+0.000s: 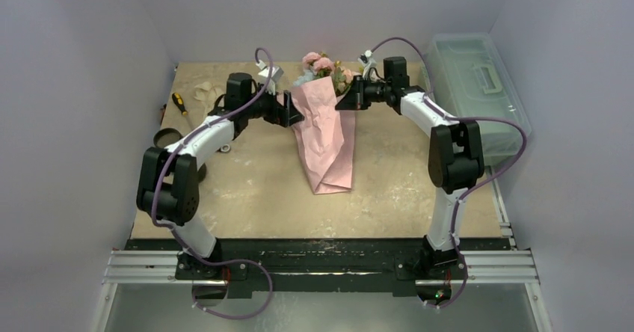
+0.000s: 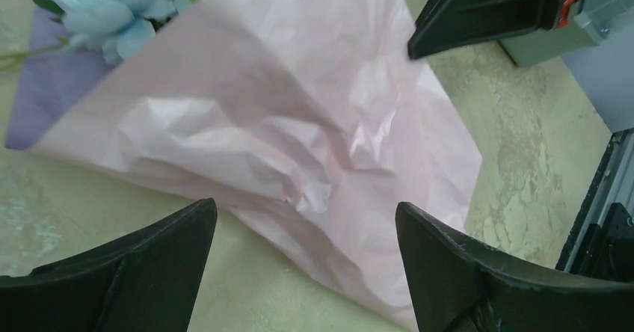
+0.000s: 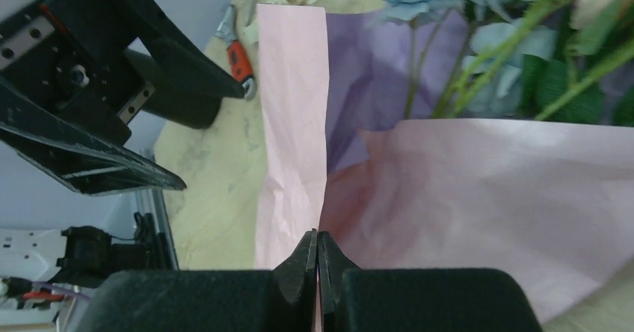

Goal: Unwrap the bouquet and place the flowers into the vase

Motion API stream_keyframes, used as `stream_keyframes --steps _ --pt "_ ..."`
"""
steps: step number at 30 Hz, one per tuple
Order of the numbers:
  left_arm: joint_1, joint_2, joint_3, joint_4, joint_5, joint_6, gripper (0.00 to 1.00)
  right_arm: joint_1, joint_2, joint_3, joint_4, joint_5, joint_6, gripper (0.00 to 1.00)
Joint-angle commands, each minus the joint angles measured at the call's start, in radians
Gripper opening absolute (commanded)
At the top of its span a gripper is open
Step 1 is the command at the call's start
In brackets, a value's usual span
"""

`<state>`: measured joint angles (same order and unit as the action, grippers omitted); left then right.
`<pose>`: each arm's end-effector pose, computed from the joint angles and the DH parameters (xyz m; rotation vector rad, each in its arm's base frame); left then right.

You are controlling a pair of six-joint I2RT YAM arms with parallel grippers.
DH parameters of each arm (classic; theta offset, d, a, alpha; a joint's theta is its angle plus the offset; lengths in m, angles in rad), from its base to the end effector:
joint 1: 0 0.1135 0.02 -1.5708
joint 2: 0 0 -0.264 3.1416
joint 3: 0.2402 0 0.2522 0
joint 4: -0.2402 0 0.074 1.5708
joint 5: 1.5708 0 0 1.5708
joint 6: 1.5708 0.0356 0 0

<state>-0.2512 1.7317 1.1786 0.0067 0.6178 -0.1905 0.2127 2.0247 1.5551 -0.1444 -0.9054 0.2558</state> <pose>0.3729 -0.1170 0.2429 0.4410 2.0908 -0.9139 0.4435 0.1244 0.2381 -0.4857 2.1169 1.2498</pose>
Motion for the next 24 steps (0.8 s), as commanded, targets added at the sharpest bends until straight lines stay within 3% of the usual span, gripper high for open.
stream_keyframes --steps 1,7,11,18,24 --pt "0.043 -0.1 0.016 0.02 -0.025 0.013 0.9 0.07 -0.072 -0.018 0.088 -0.086 0.072 0.05" --pt "0.16 -0.125 0.1 0.021 -0.015 -0.044 0.9 0.16 -0.076 -0.013 0.139 -0.114 0.113 0.28" --pt "0.217 -0.115 0.174 -0.075 -0.023 -0.032 0.89 0.21 -0.059 -0.051 0.348 -0.153 0.279 0.46" --pt "0.251 -0.143 0.248 -0.134 -0.063 0.023 0.9 0.317 0.02 -0.033 0.541 -0.14 0.424 0.73" --pt "0.251 -0.128 0.346 -0.217 -0.103 0.031 0.9 0.383 0.087 -0.018 0.558 -0.082 0.426 0.96"
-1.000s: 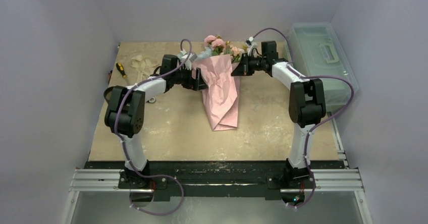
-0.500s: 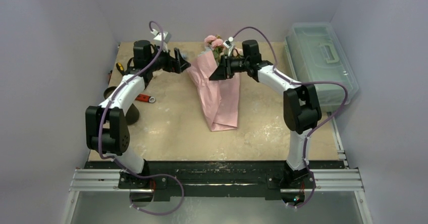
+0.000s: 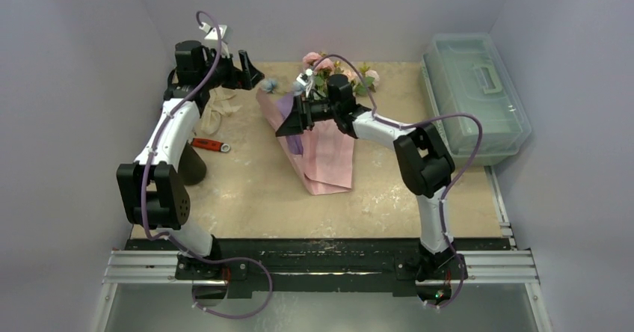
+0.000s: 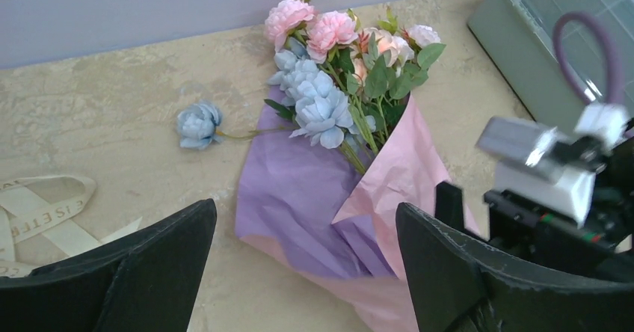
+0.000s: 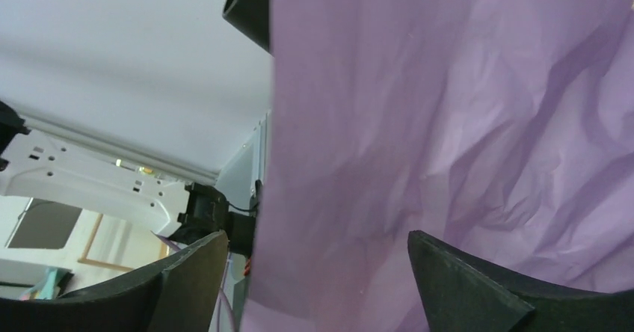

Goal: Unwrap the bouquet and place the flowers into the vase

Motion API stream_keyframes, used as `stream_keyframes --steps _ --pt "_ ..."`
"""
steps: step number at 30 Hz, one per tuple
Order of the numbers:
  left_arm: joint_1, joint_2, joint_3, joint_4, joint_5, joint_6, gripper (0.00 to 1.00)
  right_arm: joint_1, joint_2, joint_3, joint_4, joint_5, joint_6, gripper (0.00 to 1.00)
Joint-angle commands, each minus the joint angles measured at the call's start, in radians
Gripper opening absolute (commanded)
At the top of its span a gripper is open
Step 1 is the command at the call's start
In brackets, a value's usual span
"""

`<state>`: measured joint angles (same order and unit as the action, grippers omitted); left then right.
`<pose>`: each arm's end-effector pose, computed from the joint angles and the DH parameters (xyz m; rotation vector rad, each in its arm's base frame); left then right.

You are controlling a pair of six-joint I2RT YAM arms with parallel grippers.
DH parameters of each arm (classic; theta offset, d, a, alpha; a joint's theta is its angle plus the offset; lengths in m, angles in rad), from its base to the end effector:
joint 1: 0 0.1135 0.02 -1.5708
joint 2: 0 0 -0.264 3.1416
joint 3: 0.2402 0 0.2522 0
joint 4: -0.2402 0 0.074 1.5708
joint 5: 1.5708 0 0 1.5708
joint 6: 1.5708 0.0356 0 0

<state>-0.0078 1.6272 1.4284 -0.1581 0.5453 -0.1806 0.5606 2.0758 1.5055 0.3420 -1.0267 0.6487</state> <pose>0.3846 -0.0215 0.3510 0.2027 1.9163 -0.6501 0.3872 0.2791 0.2419 -0.7580 1.9147 1.7203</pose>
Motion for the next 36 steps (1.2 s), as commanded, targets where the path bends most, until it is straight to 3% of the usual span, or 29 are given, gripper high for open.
stream_keyframes --steps 1,10,18,25,30,36 --pt "0.008 -0.019 0.108 -0.062 -0.029 0.022 0.9 0.042 0.043 0.026 0.078 0.057 0.032 0.98" --pt "0.008 0.041 0.135 -0.176 0.013 0.045 0.79 0.121 0.094 0.0 0.09 0.147 -0.003 0.98" --pt "-0.01 0.07 -0.013 -0.256 0.03 0.124 0.51 0.115 0.048 0.013 0.006 0.141 -0.086 0.98" --pt "-0.02 0.073 -0.124 -0.278 -0.018 0.226 0.35 0.077 -0.013 0.005 -0.034 0.14 -0.084 0.98" --pt "-0.022 0.082 -0.165 -0.311 -0.049 0.302 0.31 0.005 -0.069 0.04 -0.1 0.171 -0.065 0.98" --pt "-0.035 0.109 -0.212 -0.322 -0.068 0.411 0.3 -0.059 -0.075 0.145 -0.372 0.316 -0.217 0.95"
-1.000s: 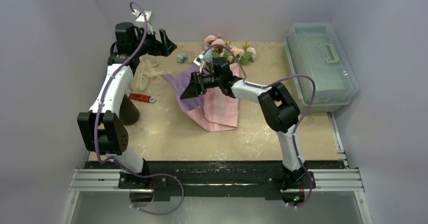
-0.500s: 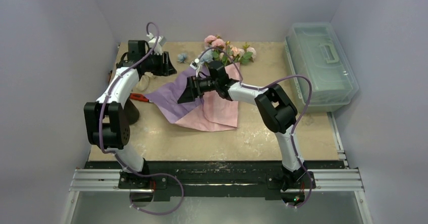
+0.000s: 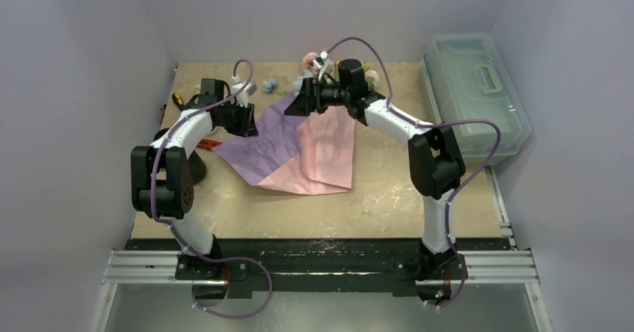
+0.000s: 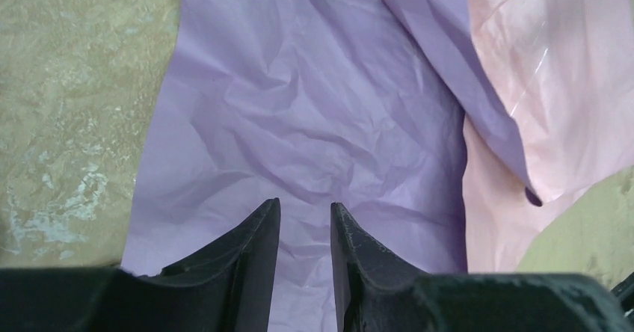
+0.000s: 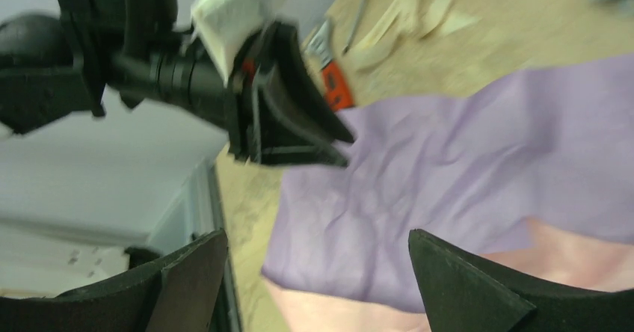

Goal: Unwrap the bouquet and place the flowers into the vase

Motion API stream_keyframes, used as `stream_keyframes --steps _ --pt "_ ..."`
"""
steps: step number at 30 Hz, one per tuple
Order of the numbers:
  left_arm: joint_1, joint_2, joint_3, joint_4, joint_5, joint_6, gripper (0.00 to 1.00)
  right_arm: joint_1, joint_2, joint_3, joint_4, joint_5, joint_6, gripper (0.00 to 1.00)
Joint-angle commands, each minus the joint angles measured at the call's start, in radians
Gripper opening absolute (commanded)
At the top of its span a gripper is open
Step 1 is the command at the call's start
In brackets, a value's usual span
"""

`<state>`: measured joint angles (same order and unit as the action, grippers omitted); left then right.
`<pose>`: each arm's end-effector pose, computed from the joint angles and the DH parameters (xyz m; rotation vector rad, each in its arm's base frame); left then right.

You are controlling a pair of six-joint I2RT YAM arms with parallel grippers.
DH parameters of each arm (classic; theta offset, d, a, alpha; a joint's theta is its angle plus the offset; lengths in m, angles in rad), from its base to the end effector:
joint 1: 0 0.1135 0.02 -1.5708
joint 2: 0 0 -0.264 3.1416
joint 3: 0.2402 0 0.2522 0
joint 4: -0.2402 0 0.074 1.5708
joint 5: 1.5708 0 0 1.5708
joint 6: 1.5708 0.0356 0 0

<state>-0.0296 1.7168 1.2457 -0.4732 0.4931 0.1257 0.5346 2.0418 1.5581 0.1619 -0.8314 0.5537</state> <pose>0.3650 -0.0277 0.2316 0.3872 2.4145 -0.5748 0.3975 0.2659 0.2570 -0.6116 1.9878 1.4880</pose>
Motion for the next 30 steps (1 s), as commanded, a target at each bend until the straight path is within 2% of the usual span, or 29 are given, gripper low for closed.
stream_keyframes --steps 1,6,13,20,26,30 --pt "-0.02 0.026 -0.04 -0.005 -0.017 0.114 0.3 -0.035 -0.039 0.108 -0.236 0.149 -0.154 0.94" --pt "-0.072 0.036 -0.074 0.021 -0.082 0.173 0.29 -0.036 -0.036 0.143 -0.368 0.277 -0.24 0.93" --pt "-0.101 0.077 -0.086 0.036 -0.169 0.194 0.29 -0.035 -0.016 0.176 -0.464 0.427 -0.292 0.92" --pt "-0.105 0.081 -0.104 0.06 -0.191 0.198 0.29 0.01 0.053 0.254 -0.558 0.618 -0.209 0.78" --pt "-0.107 0.073 -0.127 0.089 -0.188 0.199 0.3 0.038 0.112 0.295 -0.533 0.54 -0.176 0.63" --pt "-0.107 0.07 -0.122 0.091 -0.192 0.193 0.3 0.074 0.152 0.327 -0.531 0.559 -0.172 0.63"
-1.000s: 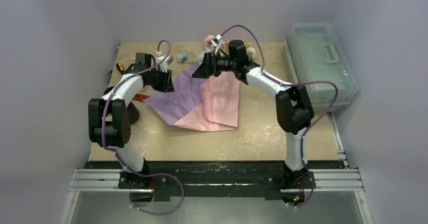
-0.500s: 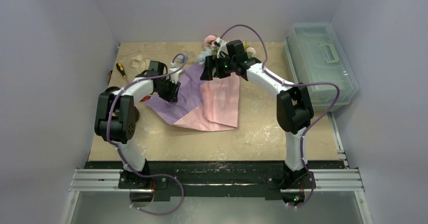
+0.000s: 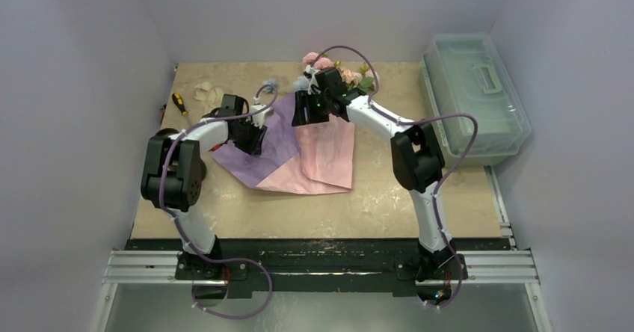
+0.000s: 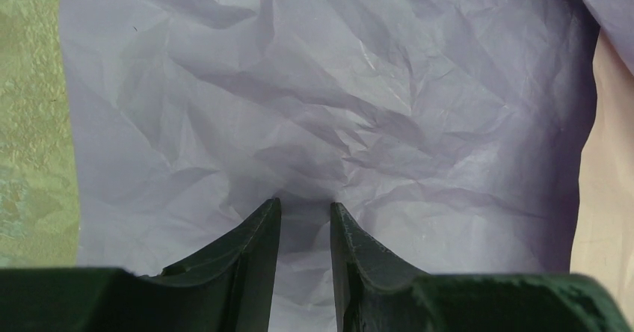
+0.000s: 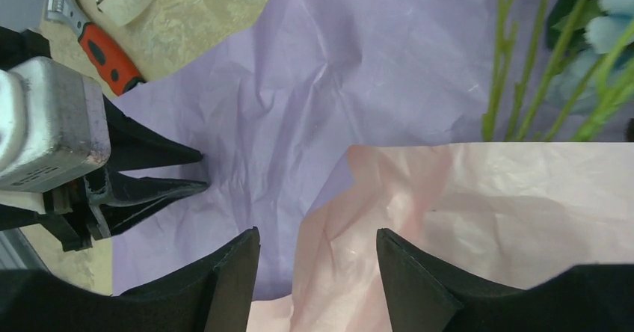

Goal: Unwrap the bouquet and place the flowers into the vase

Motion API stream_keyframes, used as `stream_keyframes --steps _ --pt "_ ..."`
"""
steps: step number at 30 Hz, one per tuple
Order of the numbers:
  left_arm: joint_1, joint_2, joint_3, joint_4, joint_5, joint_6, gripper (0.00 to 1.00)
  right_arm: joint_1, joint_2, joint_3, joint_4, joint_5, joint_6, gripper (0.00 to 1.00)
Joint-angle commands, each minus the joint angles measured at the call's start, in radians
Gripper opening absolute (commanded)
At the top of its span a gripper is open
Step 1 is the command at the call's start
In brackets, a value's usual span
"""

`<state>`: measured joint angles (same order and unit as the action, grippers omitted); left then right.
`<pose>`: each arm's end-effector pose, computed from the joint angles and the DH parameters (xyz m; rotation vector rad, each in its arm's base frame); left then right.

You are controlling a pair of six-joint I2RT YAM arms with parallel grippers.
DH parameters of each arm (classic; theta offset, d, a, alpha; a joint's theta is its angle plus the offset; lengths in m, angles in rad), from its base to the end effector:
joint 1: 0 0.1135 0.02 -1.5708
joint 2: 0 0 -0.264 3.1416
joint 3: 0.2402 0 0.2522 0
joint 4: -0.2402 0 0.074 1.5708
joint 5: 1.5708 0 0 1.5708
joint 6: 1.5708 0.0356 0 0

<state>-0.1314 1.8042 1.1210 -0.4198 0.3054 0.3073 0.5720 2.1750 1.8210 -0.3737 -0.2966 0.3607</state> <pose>0.3531 -0.0575 0.1659 0.6663 2.5457 -0.3481 0.4158 0.2801 0.2303 -0.4120 2.3642 0.8023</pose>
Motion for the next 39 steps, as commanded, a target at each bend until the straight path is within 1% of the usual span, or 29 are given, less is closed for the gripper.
stream_keyframes --steps 1,3,9,11,12,13,16,18,21,25,27,32,39 --pt "-0.005 -0.019 0.004 0.038 -0.004 0.012 0.31 0.045 0.03 0.071 0.005 0.042 0.023 0.62" --pt "-0.005 -0.024 0.008 0.037 -0.007 0.012 0.31 0.054 0.049 0.083 0.009 0.076 0.024 0.6" --pt "-0.004 -0.037 0.039 0.02 -0.006 0.048 0.33 0.061 0.116 0.127 0.009 0.103 0.029 0.57" --pt "-0.004 -0.042 0.062 0.015 -0.007 0.054 0.34 0.061 0.131 0.133 0.003 0.102 0.027 0.53" --pt "-0.004 -0.043 0.072 0.009 -0.006 0.059 0.34 0.06 0.133 0.134 0.002 0.101 0.022 0.49" --pt "-0.004 -0.043 0.079 0.007 -0.004 0.06 0.34 0.061 0.134 0.135 0.003 0.092 0.019 0.43" --pt "-0.004 -0.045 0.096 0.001 -0.001 0.059 0.34 0.061 0.114 0.142 -0.015 0.067 -0.001 0.17" --pt "-0.004 -0.046 0.096 0.005 0.005 0.057 0.34 0.06 0.08 0.143 -0.043 0.069 -0.026 0.01" --pt "-0.004 -0.046 0.09 0.012 0.023 0.054 0.35 0.045 0.0 0.12 -0.084 0.075 -0.073 0.0" --pt "-0.004 -0.035 0.076 0.027 0.024 0.054 0.36 0.0 -0.149 0.04 -0.101 0.083 -0.132 0.0" --pt "-0.004 -0.024 0.074 0.034 0.015 0.052 0.36 -0.017 -0.216 0.011 -0.144 0.108 -0.17 0.0" --pt "-0.004 0.004 0.059 0.06 0.021 0.041 0.36 -0.074 -0.347 -0.114 -0.209 0.17 -0.24 0.0" --pt "-0.004 0.052 0.083 0.064 -0.036 0.047 0.35 -0.188 -0.484 -0.226 -0.291 0.246 -0.35 0.0"
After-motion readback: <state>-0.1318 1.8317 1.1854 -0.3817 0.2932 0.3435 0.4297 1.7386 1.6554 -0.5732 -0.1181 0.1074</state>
